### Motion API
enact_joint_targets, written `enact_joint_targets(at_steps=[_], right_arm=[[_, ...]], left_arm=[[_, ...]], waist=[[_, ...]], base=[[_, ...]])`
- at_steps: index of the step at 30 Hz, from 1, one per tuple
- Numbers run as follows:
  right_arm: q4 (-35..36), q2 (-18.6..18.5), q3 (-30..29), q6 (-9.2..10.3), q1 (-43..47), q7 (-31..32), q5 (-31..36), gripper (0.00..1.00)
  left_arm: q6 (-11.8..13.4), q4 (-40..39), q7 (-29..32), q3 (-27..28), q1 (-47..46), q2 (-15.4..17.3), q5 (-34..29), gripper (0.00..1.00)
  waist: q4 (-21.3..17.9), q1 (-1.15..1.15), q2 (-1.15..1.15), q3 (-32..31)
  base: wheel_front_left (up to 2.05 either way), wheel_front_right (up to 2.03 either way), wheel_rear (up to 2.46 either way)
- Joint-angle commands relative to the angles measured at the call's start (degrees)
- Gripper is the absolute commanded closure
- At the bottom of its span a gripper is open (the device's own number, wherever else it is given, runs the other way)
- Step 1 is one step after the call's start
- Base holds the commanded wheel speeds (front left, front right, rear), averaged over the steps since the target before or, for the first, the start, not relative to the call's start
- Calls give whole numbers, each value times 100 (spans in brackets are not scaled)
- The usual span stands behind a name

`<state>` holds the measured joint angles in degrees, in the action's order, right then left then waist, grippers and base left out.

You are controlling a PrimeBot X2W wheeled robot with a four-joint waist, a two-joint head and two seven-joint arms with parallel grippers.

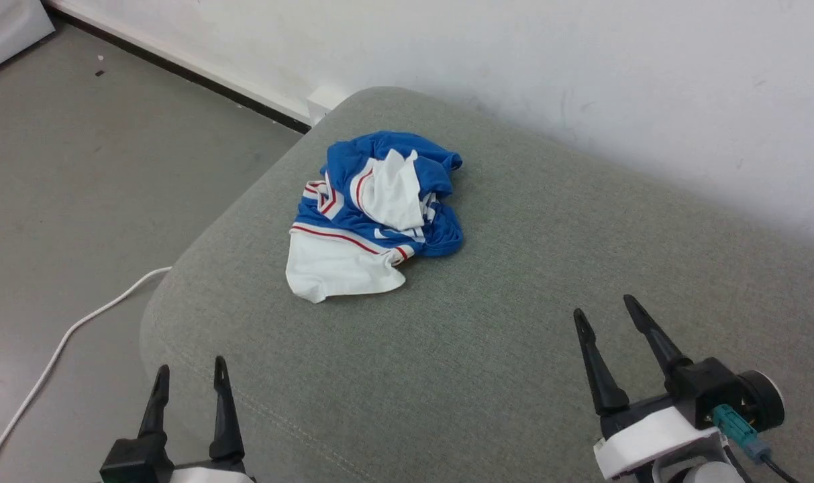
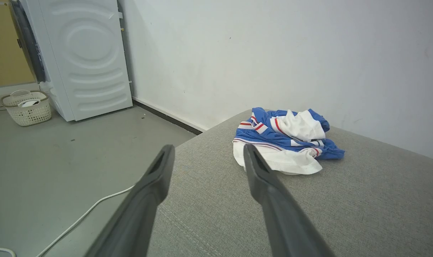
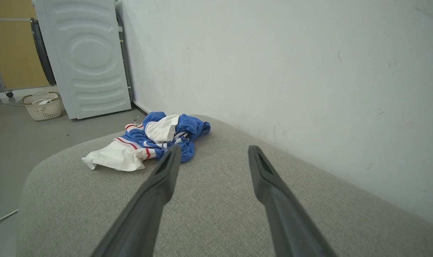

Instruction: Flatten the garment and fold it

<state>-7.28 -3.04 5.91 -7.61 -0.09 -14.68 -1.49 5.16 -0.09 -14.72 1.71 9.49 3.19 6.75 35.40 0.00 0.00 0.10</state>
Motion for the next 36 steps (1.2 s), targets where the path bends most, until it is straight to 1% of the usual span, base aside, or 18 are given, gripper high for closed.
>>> enact_joint_targets(at_steps=[1,4,6,9,11,14,18,20,24,27,30,33,36], right_arm=[[4,16,8,12,-105,-32,26,0],[3,16,7,12,-106,-32,41,0],[19,16,0,12,-115,-32,64,0],[65,16,-42,12,-137,-32,133,0],[94,16,-105,12,-156,-31,213,0],[193,16,-173,12,-202,32,327,0],[475,16,-163,12,-313,278,440,0],[647,16,-95,12,-396,429,503,0],[1021,16,59,12,-585,747,654,0],[1253,16,183,12,-737,966,775,0],[1416,16,281,12,-875,1119,853,0],[1512,15,354,12,-995,1223,903,0],[1585,9,375,12,-1074,1288,938,0]], left_arm=[[26,-17,-28,-16,76,-31,33,0],[-4,-91,-28,-51,49,-31,149,0],[-71,-225,-28,-80,-30,-31,289,0],[-285,-396,-28,-99,-262,-21,421,0],[-424,-472,-24,-115,-560,77,451,0],[-616,-620,357,-218,-1177,287,460,0],[-884,-568,1167,-361,-2146,574,585,0],[-1010,-424,1542,-413,-2653,649,824,0],[-1166,94,2203,-529,-3645,1017,1112,0],[-1213,622,2531,-622,-4324,1286,1220,0],[-1242,1135,2813,-729,-4834,1472,1448,0],[-1257,1619,3139,-835,-5178,1623,1828,0],[-1261,1938,3465,-1006,-5382,1791,2351,0]], waist=[[-3,0,0,6],[-10,0,0,25],[-15,0,0,55],[-20,0,0,137],[-15,0,0,213],[-12,0,0,346],[-54,0,0,608],[-106,0,0,783],[-236,0,0,1236],[-384,0,0,1564],[-568,0,0,1839],[-755,0,0,2059],[-937,0,0,2246]], base=[[0,0,0],[0,0,0],[0,0,0],[0,0,0],[0,0,0],[0,0,0],[0,0,0],[0,0,0],[0,0,0],[0,0,0],[0,0,0],[0,0,0],[0,0,0]])
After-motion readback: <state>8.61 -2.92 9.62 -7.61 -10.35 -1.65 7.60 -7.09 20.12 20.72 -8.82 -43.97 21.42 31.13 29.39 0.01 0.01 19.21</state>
